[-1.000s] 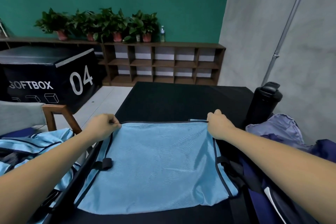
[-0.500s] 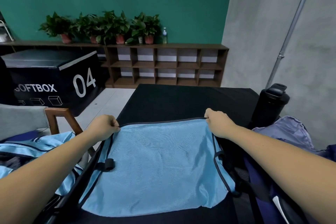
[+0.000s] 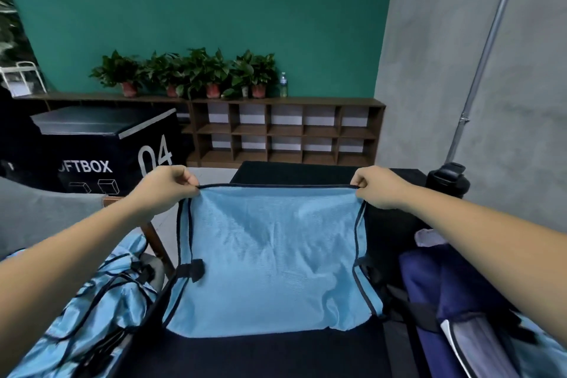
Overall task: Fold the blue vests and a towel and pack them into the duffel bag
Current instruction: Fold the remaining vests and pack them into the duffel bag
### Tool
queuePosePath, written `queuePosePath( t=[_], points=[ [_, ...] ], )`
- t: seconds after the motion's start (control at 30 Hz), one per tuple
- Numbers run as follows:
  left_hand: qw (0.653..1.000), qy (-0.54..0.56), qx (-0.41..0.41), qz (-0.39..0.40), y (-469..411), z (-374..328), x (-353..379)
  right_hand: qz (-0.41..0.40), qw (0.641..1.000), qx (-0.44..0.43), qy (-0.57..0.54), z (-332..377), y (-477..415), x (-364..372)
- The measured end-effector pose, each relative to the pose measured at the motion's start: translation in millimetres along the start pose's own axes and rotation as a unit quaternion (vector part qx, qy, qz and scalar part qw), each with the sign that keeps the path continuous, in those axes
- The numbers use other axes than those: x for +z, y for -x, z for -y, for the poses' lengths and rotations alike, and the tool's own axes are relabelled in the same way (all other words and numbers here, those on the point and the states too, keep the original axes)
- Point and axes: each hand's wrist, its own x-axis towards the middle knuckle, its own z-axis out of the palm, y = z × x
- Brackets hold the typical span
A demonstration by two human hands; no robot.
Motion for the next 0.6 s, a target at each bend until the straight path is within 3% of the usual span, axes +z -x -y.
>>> queuePosePath(
  t=[0.47, 0.6],
  points=[
    [0.978, 0.168, 0.096, -0.073, 78.3, -78.6, -130.1, -0.095, 0.968, -0.019, -0.231, 63.5, 72.4, -139.5],
    [0.97, 0.215, 0.105, -0.05, 100.3, -92.7, -156.3, -0.118, 0.968, -0.033, -0.221, 82.3, 91.2, -166.6]
  ],
)
